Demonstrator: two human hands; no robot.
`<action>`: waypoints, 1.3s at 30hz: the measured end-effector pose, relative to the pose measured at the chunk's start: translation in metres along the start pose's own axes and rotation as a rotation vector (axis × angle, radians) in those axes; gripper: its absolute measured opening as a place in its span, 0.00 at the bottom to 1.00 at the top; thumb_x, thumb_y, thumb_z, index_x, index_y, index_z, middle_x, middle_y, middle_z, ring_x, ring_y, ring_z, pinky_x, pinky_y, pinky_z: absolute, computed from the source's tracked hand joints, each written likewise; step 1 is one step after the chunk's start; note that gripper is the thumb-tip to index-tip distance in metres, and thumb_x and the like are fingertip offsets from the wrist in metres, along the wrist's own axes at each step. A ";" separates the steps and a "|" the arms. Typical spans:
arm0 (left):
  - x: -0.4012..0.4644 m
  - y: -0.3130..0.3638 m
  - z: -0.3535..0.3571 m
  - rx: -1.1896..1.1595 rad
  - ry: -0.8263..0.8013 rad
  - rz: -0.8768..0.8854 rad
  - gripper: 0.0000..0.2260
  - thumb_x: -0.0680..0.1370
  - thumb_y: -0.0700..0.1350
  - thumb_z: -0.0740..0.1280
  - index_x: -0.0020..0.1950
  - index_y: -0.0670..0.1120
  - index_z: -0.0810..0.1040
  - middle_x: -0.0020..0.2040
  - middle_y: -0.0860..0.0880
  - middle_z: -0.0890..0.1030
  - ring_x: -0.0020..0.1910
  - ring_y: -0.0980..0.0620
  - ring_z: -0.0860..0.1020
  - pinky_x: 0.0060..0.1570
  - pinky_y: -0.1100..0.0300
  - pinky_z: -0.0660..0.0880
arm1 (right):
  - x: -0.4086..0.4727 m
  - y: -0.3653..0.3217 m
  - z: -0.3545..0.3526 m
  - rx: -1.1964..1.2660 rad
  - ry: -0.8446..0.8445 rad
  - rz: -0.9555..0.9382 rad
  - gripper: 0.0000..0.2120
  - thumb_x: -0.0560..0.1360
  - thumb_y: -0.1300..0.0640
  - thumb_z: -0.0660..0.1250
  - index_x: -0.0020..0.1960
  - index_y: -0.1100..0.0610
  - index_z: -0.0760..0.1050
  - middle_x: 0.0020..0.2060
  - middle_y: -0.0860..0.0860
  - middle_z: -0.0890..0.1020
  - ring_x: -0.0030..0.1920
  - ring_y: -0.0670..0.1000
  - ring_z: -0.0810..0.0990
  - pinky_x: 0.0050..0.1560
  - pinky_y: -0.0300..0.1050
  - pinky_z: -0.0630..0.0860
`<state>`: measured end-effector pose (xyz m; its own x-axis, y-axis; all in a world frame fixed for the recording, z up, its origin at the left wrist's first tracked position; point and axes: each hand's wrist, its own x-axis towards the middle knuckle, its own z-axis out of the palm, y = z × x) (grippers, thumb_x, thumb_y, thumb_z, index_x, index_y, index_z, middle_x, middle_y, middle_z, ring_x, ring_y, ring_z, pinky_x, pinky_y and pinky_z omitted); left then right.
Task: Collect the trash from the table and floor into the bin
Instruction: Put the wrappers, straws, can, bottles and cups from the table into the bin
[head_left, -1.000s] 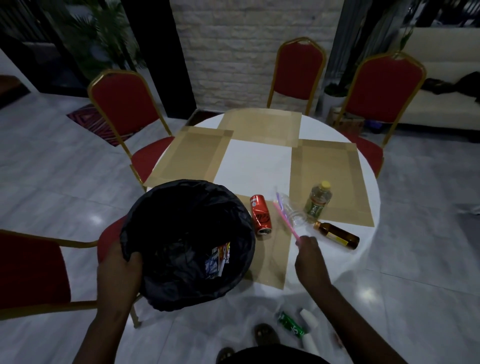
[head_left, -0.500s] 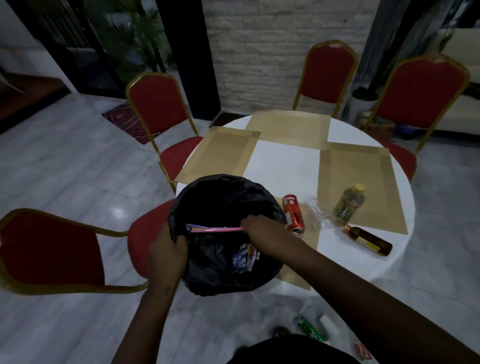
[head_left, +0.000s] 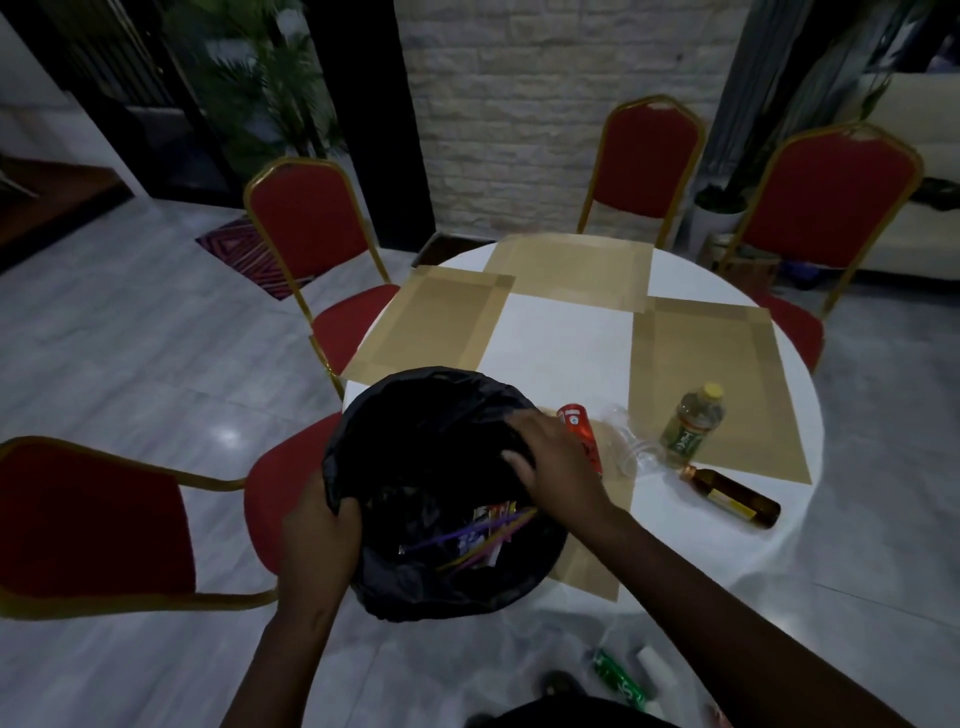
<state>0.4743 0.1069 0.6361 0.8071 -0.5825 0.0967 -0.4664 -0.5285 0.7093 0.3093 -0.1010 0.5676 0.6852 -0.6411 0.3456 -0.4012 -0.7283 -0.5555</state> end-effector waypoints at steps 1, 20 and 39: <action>-0.001 0.003 -0.001 -0.007 0.001 0.000 0.06 0.76 0.34 0.60 0.49 0.41 0.74 0.33 0.47 0.76 0.32 0.51 0.75 0.29 0.61 0.67 | 0.000 0.014 -0.006 0.011 0.091 0.048 0.19 0.74 0.54 0.67 0.64 0.56 0.72 0.61 0.53 0.77 0.61 0.54 0.73 0.62 0.49 0.69; 0.007 0.032 0.011 0.137 0.010 -0.020 0.04 0.76 0.35 0.60 0.45 0.41 0.72 0.33 0.41 0.76 0.33 0.44 0.76 0.30 0.58 0.68 | -0.026 0.159 0.072 -0.205 -0.332 0.344 0.24 0.75 0.52 0.64 0.70 0.51 0.67 0.72 0.57 0.63 0.65 0.66 0.66 0.58 0.61 0.73; 0.009 0.028 0.011 0.085 0.006 -0.009 0.09 0.76 0.34 0.59 0.53 0.44 0.74 0.37 0.39 0.78 0.36 0.41 0.77 0.34 0.52 0.74 | -0.015 0.087 -0.002 0.295 0.304 0.500 0.15 0.72 0.58 0.71 0.58 0.53 0.76 0.63 0.51 0.71 0.57 0.52 0.75 0.51 0.44 0.76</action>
<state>0.4648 0.0799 0.6493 0.8132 -0.5742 0.0948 -0.4880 -0.5840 0.6487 0.2624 -0.1549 0.5158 0.2398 -0.9565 0.1664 -0.4134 -0.2557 -0.8739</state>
